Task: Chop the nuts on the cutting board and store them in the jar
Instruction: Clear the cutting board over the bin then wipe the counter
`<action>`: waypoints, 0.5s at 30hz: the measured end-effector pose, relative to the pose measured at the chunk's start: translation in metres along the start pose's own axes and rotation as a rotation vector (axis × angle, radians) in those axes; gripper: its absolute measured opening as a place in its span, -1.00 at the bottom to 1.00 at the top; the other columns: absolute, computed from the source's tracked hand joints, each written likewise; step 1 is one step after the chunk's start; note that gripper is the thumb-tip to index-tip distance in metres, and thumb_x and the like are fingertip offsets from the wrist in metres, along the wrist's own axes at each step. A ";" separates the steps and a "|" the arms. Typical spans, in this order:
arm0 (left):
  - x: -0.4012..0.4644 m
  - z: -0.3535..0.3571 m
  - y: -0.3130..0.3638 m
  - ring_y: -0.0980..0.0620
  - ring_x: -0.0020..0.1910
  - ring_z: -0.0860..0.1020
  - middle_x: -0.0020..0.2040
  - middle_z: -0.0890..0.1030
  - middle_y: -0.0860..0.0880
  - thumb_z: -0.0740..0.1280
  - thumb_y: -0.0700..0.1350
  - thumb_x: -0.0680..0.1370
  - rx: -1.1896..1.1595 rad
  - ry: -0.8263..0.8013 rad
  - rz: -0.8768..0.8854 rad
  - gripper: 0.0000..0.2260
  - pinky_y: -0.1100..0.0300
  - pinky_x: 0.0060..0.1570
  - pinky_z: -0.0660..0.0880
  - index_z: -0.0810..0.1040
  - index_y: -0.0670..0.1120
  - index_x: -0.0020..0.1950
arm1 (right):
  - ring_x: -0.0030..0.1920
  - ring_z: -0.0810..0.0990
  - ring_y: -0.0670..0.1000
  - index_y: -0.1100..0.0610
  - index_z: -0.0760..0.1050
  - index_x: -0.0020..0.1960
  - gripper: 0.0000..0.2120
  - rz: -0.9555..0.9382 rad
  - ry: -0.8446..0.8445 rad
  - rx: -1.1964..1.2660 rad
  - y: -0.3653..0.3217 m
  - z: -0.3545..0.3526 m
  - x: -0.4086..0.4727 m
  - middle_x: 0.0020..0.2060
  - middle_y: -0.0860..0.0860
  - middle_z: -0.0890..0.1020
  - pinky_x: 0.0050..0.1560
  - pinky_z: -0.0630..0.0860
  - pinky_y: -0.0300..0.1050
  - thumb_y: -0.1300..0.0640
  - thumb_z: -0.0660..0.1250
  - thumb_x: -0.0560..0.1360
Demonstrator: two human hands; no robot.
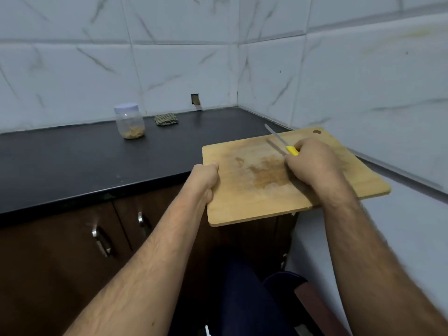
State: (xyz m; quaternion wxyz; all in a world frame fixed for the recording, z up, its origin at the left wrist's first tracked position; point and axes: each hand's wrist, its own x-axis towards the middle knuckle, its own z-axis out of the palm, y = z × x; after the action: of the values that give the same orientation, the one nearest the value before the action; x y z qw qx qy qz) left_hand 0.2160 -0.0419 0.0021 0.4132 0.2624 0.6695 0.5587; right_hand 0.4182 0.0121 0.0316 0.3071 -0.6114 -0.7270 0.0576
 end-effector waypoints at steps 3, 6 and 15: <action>-0.007 0.006 -0.026 -0.07 -0.16 0.55 -0.08 0.57 -0.10 0.22 -0.05 0.67 -0.017 -0.003 -0.042 -0.75 0.08 -0.32 0.44 0.48 -0.20 0.20 | -0.13 0.56 0.22 0.10 0.53 -0.17 -0.96 -0.031 -0.007 -0.054 0.010 0.005 -0.019 -0.23 0.13 0.61 -0.20 0.45 -0.06 0.15 0.32 0.41; -0.013 0.011 -0.054 -0.08 -0.14 0.55 -0.07 0.57 -0.11 0.22 -0.03 0.67 -0.029 0.004 -0.091 -0.74 0.09 -0.30 0.44 0.48 -0.20 0.19 | -0.14 0.55 0.21 0.10 0.52 -0.19 -0.96 -0.025 -0.036 -0.075 0.026 0.014 -0.036 -0.24 0.12 0.61 -0.23 0.41 -0.07 0.14 0.32 0.41; -0.019 0.030 -0.128 -0.12 -0.04 0.54 0.07 0.57 -0.14 0.21 -0.01 0.66 -0.074 0.061 -0.224 -0.72 -0.02 -0.04 0.49 0.46 -0.18 0.25 | -0.22 0.54 0.12 0.14 0.61 -0.08 -0.89 0.071 -0.141 -0.051 0.070 0.065 -0.073 -0.28 0.07 0.60 -0.30 0.43 -0.08 0.17 0.33 0.44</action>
State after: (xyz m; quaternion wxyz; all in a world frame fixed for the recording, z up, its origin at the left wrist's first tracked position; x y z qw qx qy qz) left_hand 0.2648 -0.0719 -0.1173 0.4617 0.1533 0.6860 0.5411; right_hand 0.4494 -0.0195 -0.0806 0.2372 -0.6390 -0.7258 0.0929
